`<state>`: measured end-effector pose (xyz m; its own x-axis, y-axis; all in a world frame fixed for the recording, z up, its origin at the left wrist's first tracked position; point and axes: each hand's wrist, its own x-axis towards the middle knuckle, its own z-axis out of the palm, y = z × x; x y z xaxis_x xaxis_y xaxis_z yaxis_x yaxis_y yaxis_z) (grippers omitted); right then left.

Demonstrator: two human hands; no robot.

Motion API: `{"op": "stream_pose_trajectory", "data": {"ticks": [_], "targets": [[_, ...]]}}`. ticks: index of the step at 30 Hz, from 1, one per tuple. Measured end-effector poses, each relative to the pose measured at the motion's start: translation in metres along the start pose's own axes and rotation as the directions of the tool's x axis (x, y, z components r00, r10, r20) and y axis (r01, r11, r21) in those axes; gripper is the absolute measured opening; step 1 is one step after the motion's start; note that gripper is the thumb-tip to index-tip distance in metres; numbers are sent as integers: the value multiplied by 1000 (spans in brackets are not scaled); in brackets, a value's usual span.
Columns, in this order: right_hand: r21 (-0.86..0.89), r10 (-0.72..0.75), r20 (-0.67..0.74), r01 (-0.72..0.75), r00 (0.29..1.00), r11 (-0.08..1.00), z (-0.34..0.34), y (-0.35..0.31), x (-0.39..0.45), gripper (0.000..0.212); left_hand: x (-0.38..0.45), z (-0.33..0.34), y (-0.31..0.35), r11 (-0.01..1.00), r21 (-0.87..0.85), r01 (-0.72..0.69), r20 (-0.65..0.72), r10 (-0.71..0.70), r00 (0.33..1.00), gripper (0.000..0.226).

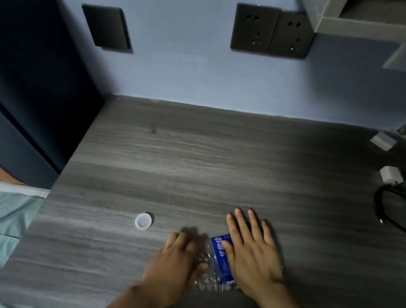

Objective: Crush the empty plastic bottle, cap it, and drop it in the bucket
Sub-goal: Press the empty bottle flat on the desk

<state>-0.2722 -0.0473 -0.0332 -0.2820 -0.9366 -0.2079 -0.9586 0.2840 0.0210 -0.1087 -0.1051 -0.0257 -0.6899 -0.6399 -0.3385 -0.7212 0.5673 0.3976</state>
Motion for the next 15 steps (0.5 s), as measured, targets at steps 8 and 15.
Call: {"op": "stream_pose_trajectory", "data": {"ticks": [8, 15], "targets": [[88, 2, -54, 2, 999, 996, -9, 2, -9, 50, -5, -43, -12, 938, -305, 162, 243, -88, 966, 14], [79, -29, -71, 34, 997, 996, -2, 6, -5, 61, -4, -37, -19, 858, -458, 232, 216, -146, 965, 17]]}}
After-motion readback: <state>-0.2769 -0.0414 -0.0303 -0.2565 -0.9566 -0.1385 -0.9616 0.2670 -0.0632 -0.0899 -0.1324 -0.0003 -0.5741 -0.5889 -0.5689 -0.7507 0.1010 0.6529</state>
